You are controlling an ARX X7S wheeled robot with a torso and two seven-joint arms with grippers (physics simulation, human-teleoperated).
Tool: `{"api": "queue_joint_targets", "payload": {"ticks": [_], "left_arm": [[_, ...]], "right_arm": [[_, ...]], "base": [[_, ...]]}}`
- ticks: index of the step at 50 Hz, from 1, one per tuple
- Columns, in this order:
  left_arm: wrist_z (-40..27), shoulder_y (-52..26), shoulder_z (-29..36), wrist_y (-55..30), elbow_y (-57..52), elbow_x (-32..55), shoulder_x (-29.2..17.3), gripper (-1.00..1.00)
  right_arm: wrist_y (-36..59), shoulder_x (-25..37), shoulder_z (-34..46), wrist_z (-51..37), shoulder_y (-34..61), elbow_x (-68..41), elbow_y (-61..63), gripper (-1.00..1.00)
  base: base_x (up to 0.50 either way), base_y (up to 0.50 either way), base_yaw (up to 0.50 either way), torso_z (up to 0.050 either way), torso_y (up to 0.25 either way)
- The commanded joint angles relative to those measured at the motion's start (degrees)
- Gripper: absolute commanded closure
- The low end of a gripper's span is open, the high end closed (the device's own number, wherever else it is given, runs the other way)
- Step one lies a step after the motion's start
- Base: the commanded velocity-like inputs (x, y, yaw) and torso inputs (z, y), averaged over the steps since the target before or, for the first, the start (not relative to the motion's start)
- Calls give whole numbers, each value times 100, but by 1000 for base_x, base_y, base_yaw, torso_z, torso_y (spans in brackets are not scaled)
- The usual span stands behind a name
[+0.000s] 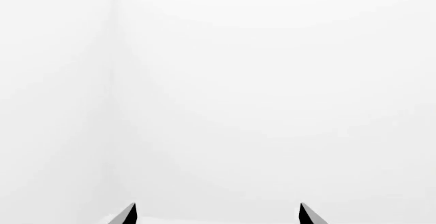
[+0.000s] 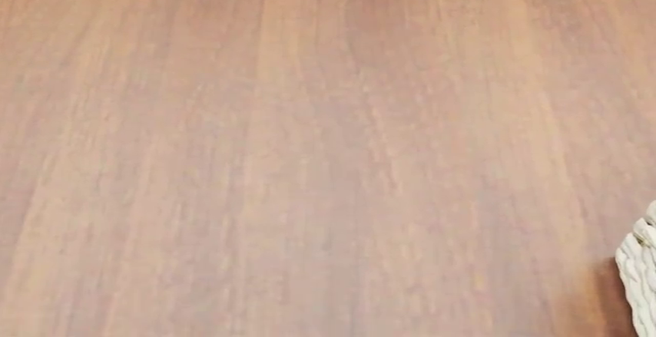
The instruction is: Pick the milk and place it in the basket.
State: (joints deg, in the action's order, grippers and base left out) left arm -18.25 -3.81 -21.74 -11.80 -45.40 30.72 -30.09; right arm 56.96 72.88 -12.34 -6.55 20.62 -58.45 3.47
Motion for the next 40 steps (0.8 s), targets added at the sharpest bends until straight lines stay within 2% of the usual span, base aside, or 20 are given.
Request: {"api": "queue_joint_targets", "payload": {"ticks": [1, 13, 31, 40], "left_arm": [[-11, 2, -3, 10, 8, 20, -5, -100], [-23, 0, 1, 20, 29, 22, -10, -100], [-50, 19, -1, 23, 26, 31, -22, -100], [-64, 17, 20, 18, 33, 26, -29, -100]], "right_arm": [[11, -50, -43, 107, -240, 110, -9, -100], [-5, -34, 75, 84, 45, 122, 19, -100], [-308, 5, 403, 26, 1013, 326, 261, -100], [-419, -93, 637, -144, 1800, 428, 385, -100]], "base": [[0, 0, 0, 0, 0], [0, 0, 0, 0, -1], [0, 0, 0, 0, 0], [0, 0, 0, 0, 0]]}}
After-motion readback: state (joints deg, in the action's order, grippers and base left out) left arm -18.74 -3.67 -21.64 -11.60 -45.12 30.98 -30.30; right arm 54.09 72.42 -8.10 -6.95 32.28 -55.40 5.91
